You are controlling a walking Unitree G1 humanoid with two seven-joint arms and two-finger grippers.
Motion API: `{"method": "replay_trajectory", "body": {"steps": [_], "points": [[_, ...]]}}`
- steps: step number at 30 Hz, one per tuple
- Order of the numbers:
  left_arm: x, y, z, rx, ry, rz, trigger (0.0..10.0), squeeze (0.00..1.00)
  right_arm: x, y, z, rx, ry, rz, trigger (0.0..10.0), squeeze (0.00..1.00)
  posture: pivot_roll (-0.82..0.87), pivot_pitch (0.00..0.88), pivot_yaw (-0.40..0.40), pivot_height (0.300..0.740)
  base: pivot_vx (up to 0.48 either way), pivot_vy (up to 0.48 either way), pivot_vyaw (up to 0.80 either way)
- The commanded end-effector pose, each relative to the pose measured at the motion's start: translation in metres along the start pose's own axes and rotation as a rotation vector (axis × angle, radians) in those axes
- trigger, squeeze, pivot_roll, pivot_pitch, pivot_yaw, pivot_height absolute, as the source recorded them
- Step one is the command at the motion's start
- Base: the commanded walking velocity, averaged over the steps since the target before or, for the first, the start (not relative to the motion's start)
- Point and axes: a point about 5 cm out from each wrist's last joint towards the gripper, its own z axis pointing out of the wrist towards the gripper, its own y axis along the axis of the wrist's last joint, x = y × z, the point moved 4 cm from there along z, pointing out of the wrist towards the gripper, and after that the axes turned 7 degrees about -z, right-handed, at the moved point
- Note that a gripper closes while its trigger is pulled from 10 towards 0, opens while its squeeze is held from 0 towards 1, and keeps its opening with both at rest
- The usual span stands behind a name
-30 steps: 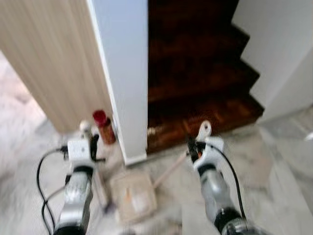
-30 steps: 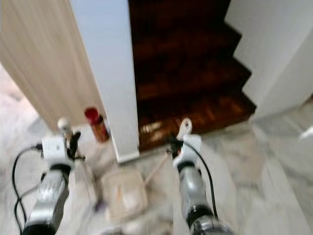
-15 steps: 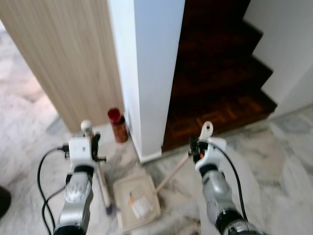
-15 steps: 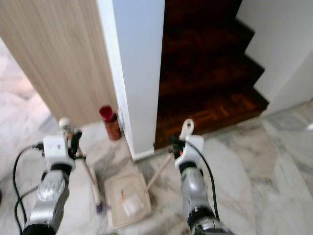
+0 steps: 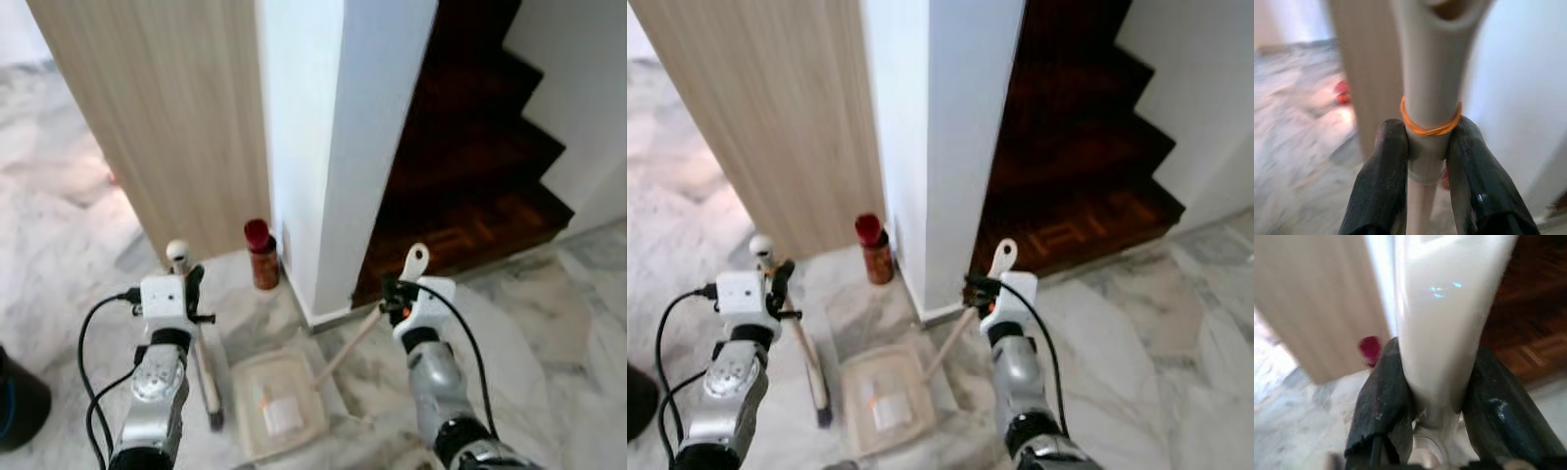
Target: Sweep floor
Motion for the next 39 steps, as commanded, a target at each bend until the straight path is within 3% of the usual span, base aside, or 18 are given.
{"method": "replay_trajectory", "body": {"steps": [1, 39], "points": [[-0.0009, 0.0059, 0.0013, -0.023, 0.000, -0.006, 10.0, 0.00, 0.0068, 0.0090, 0.0035, -0.041, 0.015, 0.015, 10.0, 0.00, 0.14, 0.107, -0.032, 0.740, 0.000, 0.311, 0.80], [-0.0053, 0.0048, 0.0015, -0.019, -0.008, -0.014, 10.0, 0.00, 0.0085, 0.0092, 0.0037, -0.041, 0.039, 0.015, 10.0, 0.00, 0.13, 0.095, -0.040, 0.740, 0.000, 0.306, 0.76]]}}
